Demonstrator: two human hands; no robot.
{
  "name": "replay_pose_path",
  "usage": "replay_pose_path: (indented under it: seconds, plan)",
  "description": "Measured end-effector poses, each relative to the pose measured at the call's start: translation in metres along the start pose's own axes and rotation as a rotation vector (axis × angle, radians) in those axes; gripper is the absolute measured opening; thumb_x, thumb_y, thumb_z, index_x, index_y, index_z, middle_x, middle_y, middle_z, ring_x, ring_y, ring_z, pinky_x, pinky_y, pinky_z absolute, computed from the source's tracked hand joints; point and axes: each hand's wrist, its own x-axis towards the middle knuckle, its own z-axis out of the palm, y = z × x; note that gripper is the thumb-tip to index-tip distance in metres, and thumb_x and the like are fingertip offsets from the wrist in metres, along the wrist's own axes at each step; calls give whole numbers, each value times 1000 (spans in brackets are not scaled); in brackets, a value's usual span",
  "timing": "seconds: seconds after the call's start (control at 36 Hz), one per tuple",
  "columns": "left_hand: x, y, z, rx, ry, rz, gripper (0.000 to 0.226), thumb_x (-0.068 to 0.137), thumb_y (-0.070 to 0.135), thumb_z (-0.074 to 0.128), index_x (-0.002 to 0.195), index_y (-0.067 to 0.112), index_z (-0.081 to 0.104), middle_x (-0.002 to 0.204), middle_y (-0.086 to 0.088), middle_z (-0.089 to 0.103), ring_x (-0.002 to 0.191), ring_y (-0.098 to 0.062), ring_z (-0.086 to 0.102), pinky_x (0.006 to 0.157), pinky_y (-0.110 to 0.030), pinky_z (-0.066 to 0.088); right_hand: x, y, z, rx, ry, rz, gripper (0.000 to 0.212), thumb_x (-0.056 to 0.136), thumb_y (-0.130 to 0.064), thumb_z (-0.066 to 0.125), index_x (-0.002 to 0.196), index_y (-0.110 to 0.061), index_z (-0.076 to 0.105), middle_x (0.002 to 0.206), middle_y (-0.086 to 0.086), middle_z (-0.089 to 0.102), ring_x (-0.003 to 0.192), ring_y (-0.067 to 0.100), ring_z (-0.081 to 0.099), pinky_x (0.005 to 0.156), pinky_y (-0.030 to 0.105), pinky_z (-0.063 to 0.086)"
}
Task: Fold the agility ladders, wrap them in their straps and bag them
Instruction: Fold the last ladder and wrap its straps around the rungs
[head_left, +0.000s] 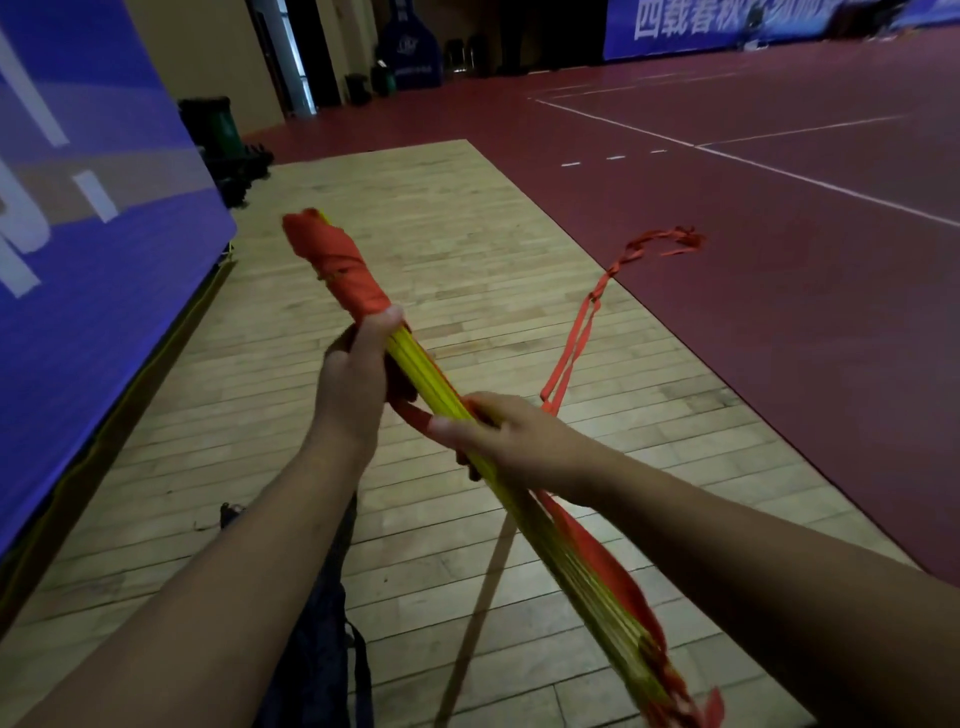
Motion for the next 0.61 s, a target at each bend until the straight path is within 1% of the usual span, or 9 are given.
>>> replay_pose_path:
  seconds: [0.08, 0.22, 0.28, 0.33, 0.39, 0.44, 0.47, 0.53, 0.61]
  plan:
    - [5, 6, -8, -202, -165, 4, 34, 72, 44, 61, 79, 11, 65, 68, -1, 57, 63, -14, 58, 60, -25, 49, -2, 5, -16, 435, -164, 128, 61, 89, -65, 53, 124, -18, 64, 101, 2, 70, 89, 16, 69, 77, 31, 55]
    - [2, 12, -13, -275, -385, -30, 33, 84, 27, 47, 78, 17, 78, 84, -9, 61, 76, -19, 61, 73, -35, 48, 2, 17, -18, 578, -373, 224, 67, 73, -54, 82, 117, -6, 67, 97, 10, 67, 93, 30, 62, 96, 53, 49]
    - [4, 13, -19, -243, -414, -43, 34, 84, 26, 45, 81, 18, 78, 85, -9, 64, 77, -22, 62, 74, -38, 46, 1, 16, -18, 673, -472, 206, 58, 83, -43, 78, 121, -4, 57, 105, 18, 66, 96, 37, 65, 98, 57, 50]
    - [8, 16, -26, -156, -454, -77, 34, 84, 30, 46, 91, 17, 77, 88, -11, 67, 82, -28, 64, 77, -42, 47, -2, 13, -19, 742, -566, 154, 39, 99, -30, 59, 127, -7, 47, 109, 24, 65, 88, 37, 69, 85, 50, 59]
    - [12, 17, -29, -4, -471, -171, 42, 85, 38, 49, 108, 9, 69, 88, -14, 67, 83, -33, 65, 77, -45, 52, -4, 11, -20, 735, -514, 127, 31, 102, -27, 55, 124, -6, 48, 102, 24, 67, 78, 34, 69, 74, 44, 59]
    - [15, 15, -29, 214, -410, -307, 59, 91, 51, 46, 115, -2, 60, 67, -13, 58, 63, -29, 62, 63, -37, 56, -5, 11, -19, 672, -352, 127, 29, 101, -26, 58, 118, -4, 52, 92, 20, 68, 71, 31, 66, 69, 41, 58]
    - [15, 13, -28, 325, -371, -365, 64, 96, 55, 41, 110, -5, 60, 58, -9, 51, 53, -26, 58, 57, -33, 54, -6, 11, -19, 616, -269, 130, 28, 101, -25, 59, 118, -4, 53, 89, 19, 69, 70, 30, 65, 67, 40, 58]
    - [13, 8, -27, 434, -326, -426, 65, 100, 56, 36, 96, -4, 61, 52, -7, 47, 47, -26, 54, 57, -31, 48, -4, 13, -18, 475, -132, 141, 32, 100, -26, 62, 123, -4, 55, 89, 18, 71, 70, 30, 66, 68, 42, 59]
    - [7, -3, -19, 432, -299, -390, 55, 95, 54, 51, 97, 0, 62, 56, -10, 56, 50, -26, 55, 65, -37, 47, 2, 19, -10, 287, 12, 154, 38, 96, -26, 69, 127, -10, 55, 90, 18, 72, 71, 33, 69, 72, 47, 60]
